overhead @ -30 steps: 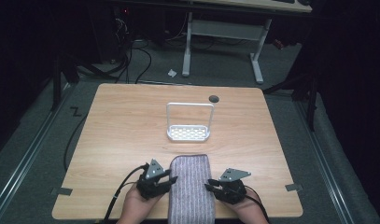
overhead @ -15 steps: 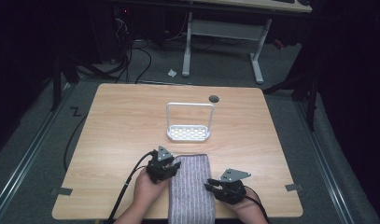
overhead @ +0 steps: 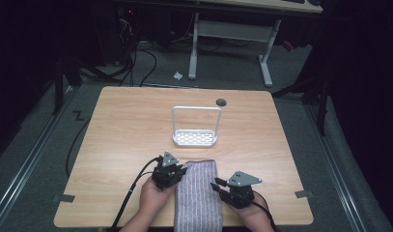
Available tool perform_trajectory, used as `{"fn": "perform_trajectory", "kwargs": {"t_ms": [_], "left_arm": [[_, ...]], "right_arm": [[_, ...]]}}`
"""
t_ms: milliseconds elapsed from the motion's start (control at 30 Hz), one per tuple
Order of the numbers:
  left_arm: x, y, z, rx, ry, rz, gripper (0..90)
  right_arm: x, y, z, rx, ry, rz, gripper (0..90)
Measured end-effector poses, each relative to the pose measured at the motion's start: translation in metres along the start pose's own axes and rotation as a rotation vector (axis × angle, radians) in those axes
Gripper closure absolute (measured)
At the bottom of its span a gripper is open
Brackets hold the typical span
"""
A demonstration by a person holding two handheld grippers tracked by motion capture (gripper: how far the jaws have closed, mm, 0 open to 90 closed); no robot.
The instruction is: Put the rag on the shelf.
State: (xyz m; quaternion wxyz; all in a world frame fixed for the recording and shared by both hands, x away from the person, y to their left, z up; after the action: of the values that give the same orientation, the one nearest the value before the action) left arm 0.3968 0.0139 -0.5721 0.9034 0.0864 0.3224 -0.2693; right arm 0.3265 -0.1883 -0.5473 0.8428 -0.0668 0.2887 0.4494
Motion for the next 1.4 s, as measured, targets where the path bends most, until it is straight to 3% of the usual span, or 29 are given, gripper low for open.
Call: {"fn": "perform_trajectory", "kwargs": {"t_ms": [100,233,333,433,500,667,800,900,967,1067,1200,1300,1400], "left_arm": [[0.0,0.002,0.0,-0.018,0.004,-0.01,77.8],[0.0,0.001,0.0,-0.015,0.001,-0.003,77.6],[0.0,0.002,0.0,-0.021,0.003,-0.009,77.4],[0.0,0.002,-0.001,-0.028,0.002,-0.009,77.3],[-0.001,0.003,-0.001,-0.032,0.004,-0.011,77.3],[0.0,0.004,-0.001,-0.045,0.006,-0.016,77.4],[0.0,0.004,-0.001,-0.048,0.006,-0.016,77.4],[0.0,0.004,0.0,-0.051,0.006,-0.018,77.4],[0.0,0.005,0.0,-0.064,0.012,-0.028,77.4],[0.0,0.007,0.0,-0.084,0.025,-0.047,77.6],[-0.004,0.004,0.001,-0.079,-0.007,-0.035,78.1],[-0.008,-0.002,0.0,-0.09,-0.03,-0.049,78.2],[-0.015,-0.007,-0.001,-0.105,-0.065,-0.072,78.4]], "right_arm": [[0.01,-0.015,0.016,-0.001,-0.011,-0.076,62.4],[0.028,-0.042,0.033,0.082,-0.008,-0.136,57.9],[0.039,-0.055,0.039,0.11,0.008,-0.149,58.2],[0.048,-0.058,0.035,0.132,0.048,-0.147,59.6],[0.051,-0.059,0.028,0.156,0.077,-0.151,59.6],[0.048,-0.058,0.016,0.191,0.083,-0.123,59.0],[0.047,-0.051,0.01,0.157,0.059,-0.128,64.9],[0.048,-0.048,0.011,0.153,0.06,-0.113,78.4],[0.049,-0.045,0.012,0.137,0.075,-0.118,82.0],[0.049,-0.043,0.013,0.136,0.082,-0.13,83.5],[0.041,-0.041,0.017,0.141,-0.001,-0.148,83.8],[0.04,-0.037,0.016,0.102,0.019,-0.172,84.0],[0.033,-0.033,0.014,0.076,-0.02,-0.189,84.1]]}}
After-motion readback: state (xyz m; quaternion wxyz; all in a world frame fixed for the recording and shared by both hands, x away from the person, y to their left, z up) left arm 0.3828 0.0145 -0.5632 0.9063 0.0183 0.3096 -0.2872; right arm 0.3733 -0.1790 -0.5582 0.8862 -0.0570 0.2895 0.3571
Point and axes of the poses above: each handheld gripper's, and its own axes: x roughly forward along the jaws, z roughly out of its top, y roughly to its left, the point moved 5 cm from there along x, roughly forward along the jaws, and after that the axes turned 14 degrees about z, right-handed, at the moved point
